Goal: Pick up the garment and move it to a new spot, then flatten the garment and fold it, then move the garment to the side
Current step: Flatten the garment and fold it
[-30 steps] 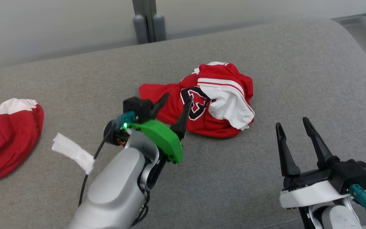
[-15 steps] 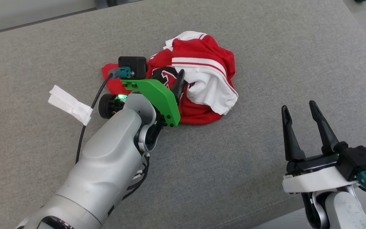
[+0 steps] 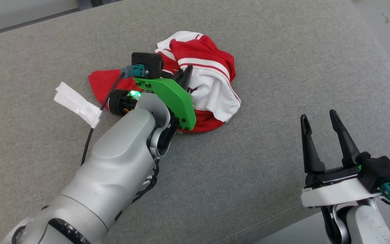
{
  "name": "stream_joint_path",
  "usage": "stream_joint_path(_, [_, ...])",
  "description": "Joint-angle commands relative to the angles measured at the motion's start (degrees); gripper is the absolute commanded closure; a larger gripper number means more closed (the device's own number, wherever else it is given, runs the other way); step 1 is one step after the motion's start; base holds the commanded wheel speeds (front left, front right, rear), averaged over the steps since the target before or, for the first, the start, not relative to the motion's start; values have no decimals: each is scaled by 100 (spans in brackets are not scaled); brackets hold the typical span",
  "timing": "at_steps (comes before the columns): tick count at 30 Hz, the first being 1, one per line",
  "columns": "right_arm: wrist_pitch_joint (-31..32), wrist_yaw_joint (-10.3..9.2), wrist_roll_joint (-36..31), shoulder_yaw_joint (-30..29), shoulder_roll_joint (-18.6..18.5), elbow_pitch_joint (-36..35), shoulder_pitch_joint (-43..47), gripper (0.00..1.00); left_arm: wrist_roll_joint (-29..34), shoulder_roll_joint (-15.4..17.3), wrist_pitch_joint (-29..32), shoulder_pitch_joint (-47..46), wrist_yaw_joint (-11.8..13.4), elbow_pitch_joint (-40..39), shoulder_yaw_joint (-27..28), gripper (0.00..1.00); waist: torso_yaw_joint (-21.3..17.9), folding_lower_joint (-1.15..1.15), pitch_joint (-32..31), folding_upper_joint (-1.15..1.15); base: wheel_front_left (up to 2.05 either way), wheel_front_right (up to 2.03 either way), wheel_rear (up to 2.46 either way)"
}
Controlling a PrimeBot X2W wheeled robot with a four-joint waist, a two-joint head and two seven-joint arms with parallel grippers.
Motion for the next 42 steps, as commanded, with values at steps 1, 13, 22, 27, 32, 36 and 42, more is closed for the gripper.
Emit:
stream_joint_path(1, [-17,1,59,25,-7,36,45,0,-57,23,-55,-151,-29,-71,-63,100,-48,0,-138,0,0,0,0])
stream_joint_path(13, [-17,1,460,290,-9,190,108,0,-918,24,284,-1697,127,-1158,-198,100,-400,0,-658,0,0,0,0])
stream_joint_path(22, [-17,1,199,124,-6,162,179,0,-938,57,-225,-3259,202,-979,358,100,-66,0,-888,0,0,0,0])
stream_joint_path(27, [-17,1,54,-33,-8,57,160,0,-1213,172,-89,-2615,54,-962,343,100,374,0,-859,0,0,0,0])
stream_joint_path(32, [-17,1,-37,-173,-10,-10,126,0,-1561,543,121,-873,-20,-1372,16,100,799,0,-780,0,0,0,0])
stream_joint_path(36, [-17,1,-115,-228,-11,-27,156,0,-1764,1078,-40,559,137,-1823,-141,100,1020,0,-765,0,0,0,0])
stream_joint_path(42, [-17,1,-216,-214,-12,-17,213,0,-1686,1849,-472,1536,473,-2166,-87,100,1292,0,-754,0,0,0,0])
